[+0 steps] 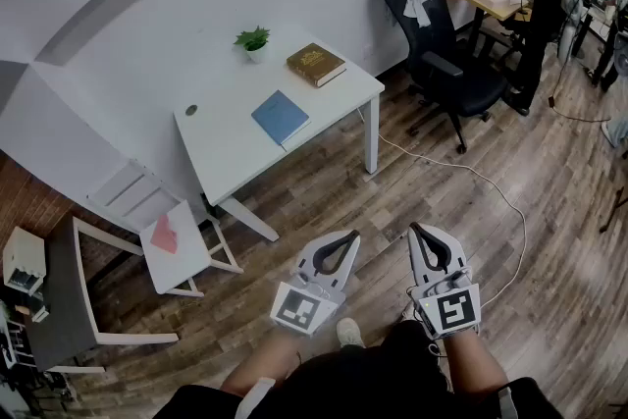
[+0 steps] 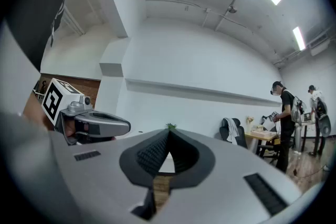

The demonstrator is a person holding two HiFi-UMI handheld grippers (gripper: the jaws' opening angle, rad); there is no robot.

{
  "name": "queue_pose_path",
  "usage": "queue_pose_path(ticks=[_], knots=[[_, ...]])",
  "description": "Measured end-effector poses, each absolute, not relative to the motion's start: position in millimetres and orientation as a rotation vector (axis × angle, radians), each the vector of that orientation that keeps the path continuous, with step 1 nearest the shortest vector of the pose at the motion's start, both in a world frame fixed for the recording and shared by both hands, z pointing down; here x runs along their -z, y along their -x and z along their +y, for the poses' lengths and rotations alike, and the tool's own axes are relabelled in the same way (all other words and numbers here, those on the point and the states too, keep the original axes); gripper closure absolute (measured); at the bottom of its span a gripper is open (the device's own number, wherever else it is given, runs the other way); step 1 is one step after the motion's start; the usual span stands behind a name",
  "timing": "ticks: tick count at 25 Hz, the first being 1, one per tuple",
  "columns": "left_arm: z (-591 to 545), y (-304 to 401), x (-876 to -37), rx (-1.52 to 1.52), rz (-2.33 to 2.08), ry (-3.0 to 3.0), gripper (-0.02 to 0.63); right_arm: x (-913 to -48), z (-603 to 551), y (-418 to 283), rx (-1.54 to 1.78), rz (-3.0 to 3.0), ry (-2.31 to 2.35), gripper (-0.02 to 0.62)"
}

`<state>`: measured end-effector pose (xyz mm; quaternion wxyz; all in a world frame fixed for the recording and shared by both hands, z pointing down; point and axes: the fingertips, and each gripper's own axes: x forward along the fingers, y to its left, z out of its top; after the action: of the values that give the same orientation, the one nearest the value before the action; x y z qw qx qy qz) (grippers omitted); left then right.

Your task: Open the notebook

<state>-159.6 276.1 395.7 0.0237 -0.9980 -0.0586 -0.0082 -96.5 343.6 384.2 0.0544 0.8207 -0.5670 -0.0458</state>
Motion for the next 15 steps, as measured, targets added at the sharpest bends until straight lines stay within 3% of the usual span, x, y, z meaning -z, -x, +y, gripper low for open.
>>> queue_pose_path(ticks=[7,15], knots=[[269,150,-397,0.042,-0.181,3.097,0.601,-381,335,83,0.141,-1.729,-2.498,0.594],[256,91,-402,0.092,-0.069,3.083,0.601,-374,327,13,0.133,-1.786,-2.536,0.594]])
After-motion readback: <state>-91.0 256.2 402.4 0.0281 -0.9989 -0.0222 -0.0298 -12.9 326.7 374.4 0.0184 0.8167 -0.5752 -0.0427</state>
